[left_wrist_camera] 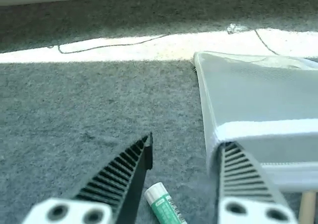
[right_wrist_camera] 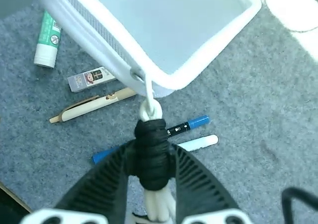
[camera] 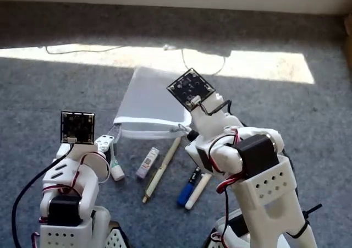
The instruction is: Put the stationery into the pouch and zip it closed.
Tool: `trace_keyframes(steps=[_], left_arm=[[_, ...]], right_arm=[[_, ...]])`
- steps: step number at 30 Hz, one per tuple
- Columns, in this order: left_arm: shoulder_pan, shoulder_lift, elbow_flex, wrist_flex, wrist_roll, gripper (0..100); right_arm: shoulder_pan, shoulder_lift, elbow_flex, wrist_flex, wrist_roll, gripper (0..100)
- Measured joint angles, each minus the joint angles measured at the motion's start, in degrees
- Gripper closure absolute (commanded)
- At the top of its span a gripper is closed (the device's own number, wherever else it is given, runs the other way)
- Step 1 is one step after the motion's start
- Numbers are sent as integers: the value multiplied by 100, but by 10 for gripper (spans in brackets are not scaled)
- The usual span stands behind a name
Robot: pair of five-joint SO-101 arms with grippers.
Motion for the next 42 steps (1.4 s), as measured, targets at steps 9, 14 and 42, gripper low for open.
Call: trace_keyframes(steps=[9, 14, 42], left_arm=[[141, 0, 193, -360, 0, 765], [255, 0, 396, -756, 0, 768], [492, 0, 105, -202, -484, 994]], right_arm=[[0, 0, 0, 105, 0, 994], [0, 0, 0, 185, 0, 994], [-35, 0, 0, 185, 9, 994]])
